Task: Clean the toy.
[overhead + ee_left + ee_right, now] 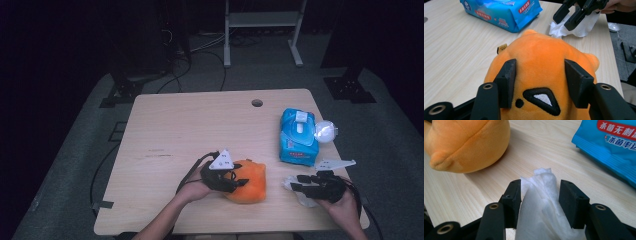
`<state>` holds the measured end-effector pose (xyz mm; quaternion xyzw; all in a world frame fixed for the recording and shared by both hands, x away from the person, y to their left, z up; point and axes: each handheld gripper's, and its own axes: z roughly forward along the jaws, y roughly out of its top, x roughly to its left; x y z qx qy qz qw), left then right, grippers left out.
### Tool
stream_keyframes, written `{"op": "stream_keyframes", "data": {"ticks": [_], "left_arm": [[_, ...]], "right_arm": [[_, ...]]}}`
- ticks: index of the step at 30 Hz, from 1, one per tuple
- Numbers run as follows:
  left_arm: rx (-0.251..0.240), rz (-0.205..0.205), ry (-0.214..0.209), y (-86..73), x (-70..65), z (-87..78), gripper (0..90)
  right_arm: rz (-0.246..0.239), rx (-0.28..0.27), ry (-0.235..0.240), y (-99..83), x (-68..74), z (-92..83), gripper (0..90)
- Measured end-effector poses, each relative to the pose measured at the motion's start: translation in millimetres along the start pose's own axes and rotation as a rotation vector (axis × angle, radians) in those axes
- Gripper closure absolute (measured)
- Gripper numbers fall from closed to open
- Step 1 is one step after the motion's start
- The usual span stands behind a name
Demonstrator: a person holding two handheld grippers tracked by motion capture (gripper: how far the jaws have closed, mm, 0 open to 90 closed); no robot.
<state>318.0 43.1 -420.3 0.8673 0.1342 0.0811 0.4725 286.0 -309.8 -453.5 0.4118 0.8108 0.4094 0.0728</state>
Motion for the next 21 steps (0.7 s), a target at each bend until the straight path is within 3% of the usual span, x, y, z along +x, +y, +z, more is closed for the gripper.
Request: {"op": "stream_keyframes", "data": {"ticks": [6, 9, 21], "left_arm": [[-0.006, -0.001, -0.004, 1.9, 1.1, -3.0, 49.9], [-0.02, -0.019, -0.006, 1.9, 3.0, -3.8, 50.5], [-0.024, -0.021, 0.003, 3.2, 2.8, -5.3, 55.9]], "right_arm": [[-0.01, -0.048, -0.025, 4.9, 2.3, -14.8, 50.1], [0.01, -0.085, -0.003, 3.9, 1.6, -20.2, 49.5], [-0.028, -0.115, 0.033, 8.3, 12.1, -17.7, 48.6]]}}
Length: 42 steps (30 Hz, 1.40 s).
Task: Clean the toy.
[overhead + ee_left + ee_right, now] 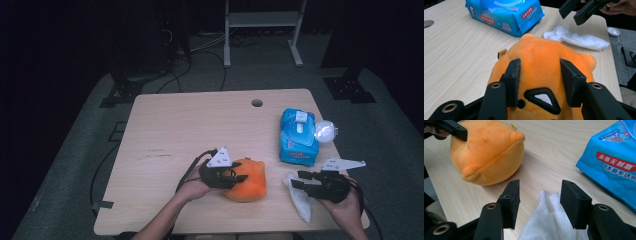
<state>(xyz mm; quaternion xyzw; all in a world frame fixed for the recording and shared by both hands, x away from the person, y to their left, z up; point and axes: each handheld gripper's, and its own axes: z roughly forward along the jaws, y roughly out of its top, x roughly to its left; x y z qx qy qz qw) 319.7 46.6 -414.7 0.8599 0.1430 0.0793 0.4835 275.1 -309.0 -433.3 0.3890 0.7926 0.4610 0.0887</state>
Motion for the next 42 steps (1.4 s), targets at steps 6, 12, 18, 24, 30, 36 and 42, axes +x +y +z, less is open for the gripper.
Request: {"op": "stream_keyframes", "data": {"ticks": [6, 12, 18, 24, 30, 36, 42], "left_arm": [[0.001, 0.006, 0.0, 0.4, -0.4, -0.1, 58.5], [-0.008, -0.015, 0.002, -0.8, 3.2, -1.5, 58.5], [-0.007, -0.01, 0.015, 1.4, 6.1, -2.5, 58.6], [-0.018, -0.029, 0.03, 1.0, 13.2, -6.9, 58.6], [-0.04, -0.041, 0.054, 4.3, 24.4, -13.3, 58.9], [-0.044, -0.052, 0.119, 9.0, 49.0, -21.1, 58.9], [-0.026, -0.067, 0.201, 6.9, 73.1, -27.7, 58.9]], "right_arm": [[0.009, -0.011, 0.005, -0.4, -1.0, -0.7, 50.6], [0.01, -0.024, 0.012, 1.0, 0.3, -1.8, 50.7], [0.013, -0.028, 0.014, 1.4, -0.3, -2.4, 50.7], [0.029, -0.046, 0.022, 1.1, -1.9, -4.5, 50.6], [0.038, -0.052, 0.031, 1.3, -2.8, -3.7, 50.0], [0.046, -0.051, 0.032, 0.7, -3.6, -3.3, 49.6], [0.057, -0.057, 0.036, -0.5, -6.1, -4.8, 49.4]]}}
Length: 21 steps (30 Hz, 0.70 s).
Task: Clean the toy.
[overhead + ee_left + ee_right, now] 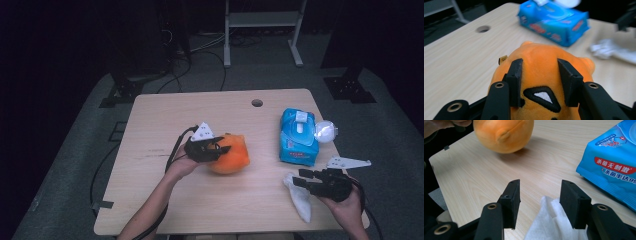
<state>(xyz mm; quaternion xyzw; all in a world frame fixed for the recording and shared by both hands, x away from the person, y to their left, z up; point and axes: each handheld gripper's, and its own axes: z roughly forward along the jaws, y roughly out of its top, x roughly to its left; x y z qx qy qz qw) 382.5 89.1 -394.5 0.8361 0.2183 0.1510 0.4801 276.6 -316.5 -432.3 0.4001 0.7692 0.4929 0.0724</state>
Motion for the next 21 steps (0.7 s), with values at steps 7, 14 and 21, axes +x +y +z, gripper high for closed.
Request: {"op": "stream_keyframes", "data": {"ticks": [7, 14, 21], "left_arm": [[0.021, -0.05, -0.006, -21.3, 7.6, 5.2, 57.2], [0.032, -0.037, -0.01, -20.1, 3.4, 3.9, 48.5], [0.023, -0.048, -0.012, -19.3, 1.7, -6.7, 39.9]], "right_arm": [[0.003, -0.002, -0.001, -0.5, -1.3, 0.1, 47.8], [-0.005, 0.005, -0.01, 0.2, -1.7, 2.6, 43.5], [0.002, 0.013, -0.02, -1.0, -2.4, 3.5, 40.7]]}}
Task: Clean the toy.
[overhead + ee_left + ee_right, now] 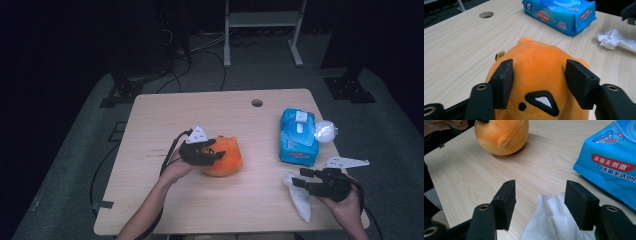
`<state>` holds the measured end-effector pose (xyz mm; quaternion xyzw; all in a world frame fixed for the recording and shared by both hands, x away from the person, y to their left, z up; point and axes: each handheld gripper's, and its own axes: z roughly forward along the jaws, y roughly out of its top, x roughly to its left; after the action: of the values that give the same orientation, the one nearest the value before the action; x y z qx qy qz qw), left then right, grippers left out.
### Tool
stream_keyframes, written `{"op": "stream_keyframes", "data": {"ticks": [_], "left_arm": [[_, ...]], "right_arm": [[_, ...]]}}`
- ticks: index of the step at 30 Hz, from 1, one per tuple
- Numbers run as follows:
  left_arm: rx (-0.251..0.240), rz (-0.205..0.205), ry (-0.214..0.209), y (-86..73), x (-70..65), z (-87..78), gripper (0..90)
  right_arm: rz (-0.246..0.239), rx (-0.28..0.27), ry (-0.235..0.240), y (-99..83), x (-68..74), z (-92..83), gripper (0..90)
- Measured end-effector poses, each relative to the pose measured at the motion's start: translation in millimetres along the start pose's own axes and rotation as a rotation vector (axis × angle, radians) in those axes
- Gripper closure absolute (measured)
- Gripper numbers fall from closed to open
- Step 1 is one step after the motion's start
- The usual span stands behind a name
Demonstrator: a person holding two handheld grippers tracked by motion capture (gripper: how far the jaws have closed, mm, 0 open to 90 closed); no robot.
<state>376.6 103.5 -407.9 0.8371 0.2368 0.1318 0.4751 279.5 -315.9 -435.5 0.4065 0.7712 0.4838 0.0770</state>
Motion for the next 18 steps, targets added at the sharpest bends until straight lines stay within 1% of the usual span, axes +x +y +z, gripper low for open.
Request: {"op": "stream_keyframes", "data": {"ticks": [4, 6, 9, 13, 18], "left_arm": [[-0.012, 0.001, -0.001, -0.5, -1.7, -9.3, 38.1], [-0.002, 0.007, 0.001, -2.1, -1.3, -12.7, 36.5], [-0.012, -0.015, 0.003, -6.1, 0.1, -18.9, 34.5], [-0.013, -0.027, 0.014, -10.8, 0.9, -28.6, 32.1], [-0.01, -0.046, 0.03, -19.9, -0.4, -42.3, 29.5]], "right_arm": [[0.005, 0.001, -0.006, -0.8, -1.6, 1.0, 39.7], [0.003, 0.007, -0.011, -1.2, -2.7, 2.1, 39.5], [0.006, 0.009, -0.015, -1.4, -3.9, 2.3, 39.1], [0.013, 0.01, -0.018, -1.7, -5.6, 3.2, 38.5], [0.007, 0.011, -0.02, -1.5, -5.1, 4.2, 38.2]]}}
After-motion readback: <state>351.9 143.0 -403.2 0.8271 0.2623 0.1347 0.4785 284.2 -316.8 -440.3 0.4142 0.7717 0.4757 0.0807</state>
